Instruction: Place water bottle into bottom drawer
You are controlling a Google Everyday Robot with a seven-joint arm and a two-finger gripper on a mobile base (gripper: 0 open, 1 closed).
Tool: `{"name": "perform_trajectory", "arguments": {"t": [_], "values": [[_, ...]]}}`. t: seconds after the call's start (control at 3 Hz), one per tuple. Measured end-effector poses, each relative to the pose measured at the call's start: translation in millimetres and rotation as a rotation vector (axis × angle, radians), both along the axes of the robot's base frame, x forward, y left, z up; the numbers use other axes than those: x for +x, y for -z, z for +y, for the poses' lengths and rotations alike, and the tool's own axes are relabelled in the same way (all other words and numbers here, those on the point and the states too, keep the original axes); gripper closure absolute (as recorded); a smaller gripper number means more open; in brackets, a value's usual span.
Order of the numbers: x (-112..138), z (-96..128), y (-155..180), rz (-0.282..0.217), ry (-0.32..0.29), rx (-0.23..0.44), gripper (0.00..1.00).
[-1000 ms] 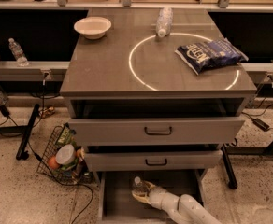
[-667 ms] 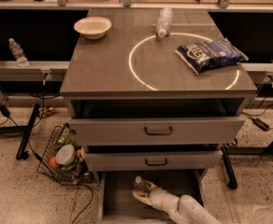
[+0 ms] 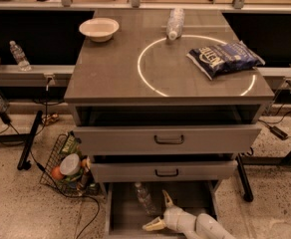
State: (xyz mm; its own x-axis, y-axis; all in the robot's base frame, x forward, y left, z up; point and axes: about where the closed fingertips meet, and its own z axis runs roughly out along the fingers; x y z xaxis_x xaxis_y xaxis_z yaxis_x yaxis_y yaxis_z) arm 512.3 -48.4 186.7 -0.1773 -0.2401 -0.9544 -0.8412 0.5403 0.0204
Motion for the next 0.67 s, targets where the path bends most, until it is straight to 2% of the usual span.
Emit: {"name": "perform_trajectory", "arguments": {"t": [0.33,0.67], "values": [[-19,-21,-11,0.013,0.006,-0.005,0.00],[-55,-78,-52,0.007,0.040,-0.060,0.00]]}}
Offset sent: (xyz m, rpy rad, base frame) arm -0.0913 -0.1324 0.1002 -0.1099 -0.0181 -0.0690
